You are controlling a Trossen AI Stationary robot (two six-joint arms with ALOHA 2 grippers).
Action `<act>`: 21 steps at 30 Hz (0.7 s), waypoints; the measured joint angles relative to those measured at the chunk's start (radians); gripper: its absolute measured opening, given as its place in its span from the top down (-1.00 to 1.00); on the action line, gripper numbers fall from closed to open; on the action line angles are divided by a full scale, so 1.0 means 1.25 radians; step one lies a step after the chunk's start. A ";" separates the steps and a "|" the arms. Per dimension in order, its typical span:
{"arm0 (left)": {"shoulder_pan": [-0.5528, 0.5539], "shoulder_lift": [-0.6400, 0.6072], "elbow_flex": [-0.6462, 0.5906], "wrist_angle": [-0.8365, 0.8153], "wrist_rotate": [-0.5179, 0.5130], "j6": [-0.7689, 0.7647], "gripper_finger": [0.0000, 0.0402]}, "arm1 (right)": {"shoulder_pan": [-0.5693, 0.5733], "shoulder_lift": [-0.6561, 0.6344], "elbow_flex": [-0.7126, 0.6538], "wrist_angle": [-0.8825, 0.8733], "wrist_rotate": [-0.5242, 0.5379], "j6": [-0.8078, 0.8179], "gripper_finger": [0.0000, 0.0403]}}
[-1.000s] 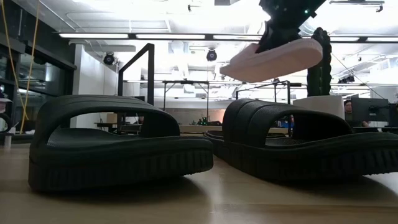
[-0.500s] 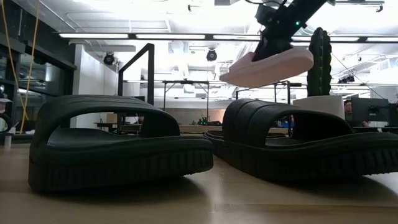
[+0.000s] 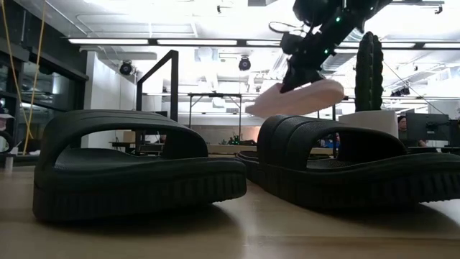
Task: Pick and place slides into the shelf
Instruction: Put the right pink slide on the shelf
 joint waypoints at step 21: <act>0.000 0.000 0.000 0.000 0.001 0.000 1.00 | -0.081 0.046 0.000 0.051 -0.072 -0.049 1.00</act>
